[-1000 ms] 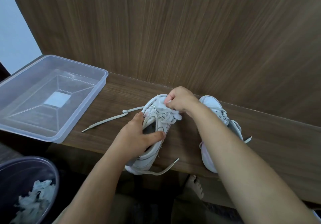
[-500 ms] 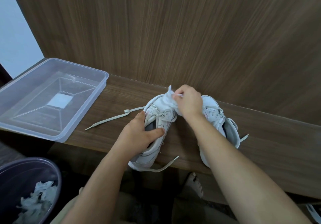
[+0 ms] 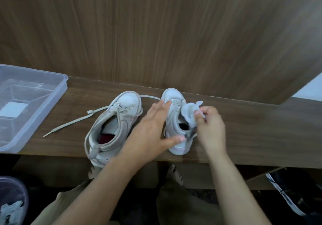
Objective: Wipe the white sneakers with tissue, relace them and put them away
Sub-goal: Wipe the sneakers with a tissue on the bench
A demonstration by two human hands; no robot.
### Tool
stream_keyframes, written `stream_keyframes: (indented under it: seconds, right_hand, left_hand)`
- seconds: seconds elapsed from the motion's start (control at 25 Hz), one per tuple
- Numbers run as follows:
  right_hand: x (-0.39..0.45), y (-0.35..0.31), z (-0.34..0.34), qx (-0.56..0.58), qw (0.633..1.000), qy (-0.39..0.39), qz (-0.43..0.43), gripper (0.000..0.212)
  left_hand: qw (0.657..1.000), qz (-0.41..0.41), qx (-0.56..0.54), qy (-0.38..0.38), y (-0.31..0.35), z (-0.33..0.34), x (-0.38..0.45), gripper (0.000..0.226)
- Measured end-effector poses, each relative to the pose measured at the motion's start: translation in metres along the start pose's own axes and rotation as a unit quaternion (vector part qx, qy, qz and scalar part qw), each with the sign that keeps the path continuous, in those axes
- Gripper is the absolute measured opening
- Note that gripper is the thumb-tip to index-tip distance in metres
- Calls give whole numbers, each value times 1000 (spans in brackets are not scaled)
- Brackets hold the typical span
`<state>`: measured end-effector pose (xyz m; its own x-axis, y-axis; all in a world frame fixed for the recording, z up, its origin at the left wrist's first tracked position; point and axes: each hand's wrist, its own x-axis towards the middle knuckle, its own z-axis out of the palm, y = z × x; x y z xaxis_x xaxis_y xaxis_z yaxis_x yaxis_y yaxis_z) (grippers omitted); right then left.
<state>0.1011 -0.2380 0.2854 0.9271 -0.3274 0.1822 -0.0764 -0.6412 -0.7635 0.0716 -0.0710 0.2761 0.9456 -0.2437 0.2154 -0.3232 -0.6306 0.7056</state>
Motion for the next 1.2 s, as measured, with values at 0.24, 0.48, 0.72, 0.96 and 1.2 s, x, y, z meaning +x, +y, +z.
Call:
stream_keyframes:
  seconds: [0.24,0.48,0.72,0.96,1.2]
  right_hand:
    - [-14,-8,17,41,994,-96,-19,5]
    - [10,-4,15,86,994,-48,-49,24]
    - [21,-9,56,-30,976,-191,-94,11]
    - [64,-10,68,-144,980,-123,-65,18]
    - [55,-12,64,-51,972,-231,-10,18]
  left_hand:
    - [995,-83,7,62,-12,18,-1,100]
    - [985,-69,103,122,-13,14,-42,80]
    - [989,-86,79,95,-16,20,-39,82]
    - [980,-84,147,104,-18,23,-39,78]
    - [968,-93,204,114,-19,30,-35,76]
